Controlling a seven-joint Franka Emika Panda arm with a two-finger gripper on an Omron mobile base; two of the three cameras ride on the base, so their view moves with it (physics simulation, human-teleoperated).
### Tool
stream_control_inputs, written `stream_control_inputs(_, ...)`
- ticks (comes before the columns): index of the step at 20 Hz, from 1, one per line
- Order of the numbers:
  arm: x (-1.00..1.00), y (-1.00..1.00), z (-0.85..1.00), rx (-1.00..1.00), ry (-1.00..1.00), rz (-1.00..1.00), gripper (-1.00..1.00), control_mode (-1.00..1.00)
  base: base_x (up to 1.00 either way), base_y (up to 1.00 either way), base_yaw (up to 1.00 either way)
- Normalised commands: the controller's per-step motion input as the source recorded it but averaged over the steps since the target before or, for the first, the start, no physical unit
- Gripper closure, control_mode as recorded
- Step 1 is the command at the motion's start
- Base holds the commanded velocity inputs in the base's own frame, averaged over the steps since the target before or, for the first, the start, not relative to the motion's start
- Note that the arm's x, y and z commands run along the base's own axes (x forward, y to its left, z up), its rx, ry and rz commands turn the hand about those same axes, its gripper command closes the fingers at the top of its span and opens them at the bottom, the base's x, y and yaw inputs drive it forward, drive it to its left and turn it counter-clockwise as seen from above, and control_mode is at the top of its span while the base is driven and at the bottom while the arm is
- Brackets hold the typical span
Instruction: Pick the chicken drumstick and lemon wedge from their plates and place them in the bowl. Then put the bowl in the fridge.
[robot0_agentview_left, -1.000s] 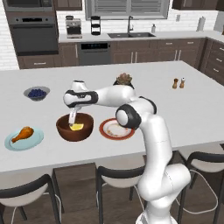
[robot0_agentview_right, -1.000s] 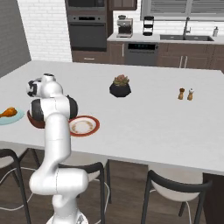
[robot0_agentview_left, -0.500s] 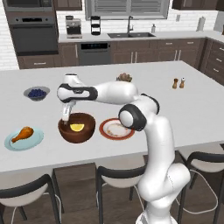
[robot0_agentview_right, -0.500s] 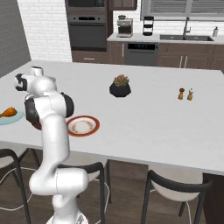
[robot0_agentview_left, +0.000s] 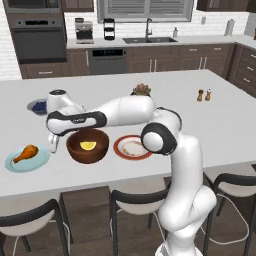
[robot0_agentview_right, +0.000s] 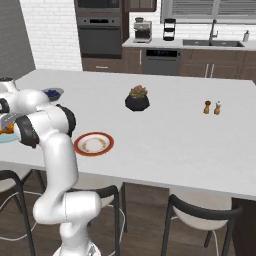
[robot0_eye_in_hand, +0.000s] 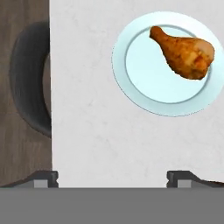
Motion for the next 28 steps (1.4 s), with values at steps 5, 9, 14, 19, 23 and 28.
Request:
stream_control_inputs(5,-0.08,0.78,0.01,0.0,-0.1,0.0,-1.0,-1.0,0.0,0.0,0.0)
stream_control_inputs(9,0.3,0.42,0.1,-0.01,0.0,0.0,-1.0,-1.0,0.0,0.0,0.0)
stream_control_inputs(14,0.36,0.47,0.0,-0.1,0.0,0.02,-1.0,-1.0,0.0,0.0,0.0)
stream_control_inputs(19,0.5,0.25,0.0,-0.14,0.0,0.01,-1.0,-1.0,0.0,0.0,0.0)
stream_control_inputs(23,0.51,0.0,0.0,-0.04,0.02,0.0,-1.0,-1.0,0.0,0.0,0.0)
stream_control_inputs(28,0.16,0.1,-0.33,-0.03,0.01,0.03,-1.0,-1.0,0.0,0.0,0.0)
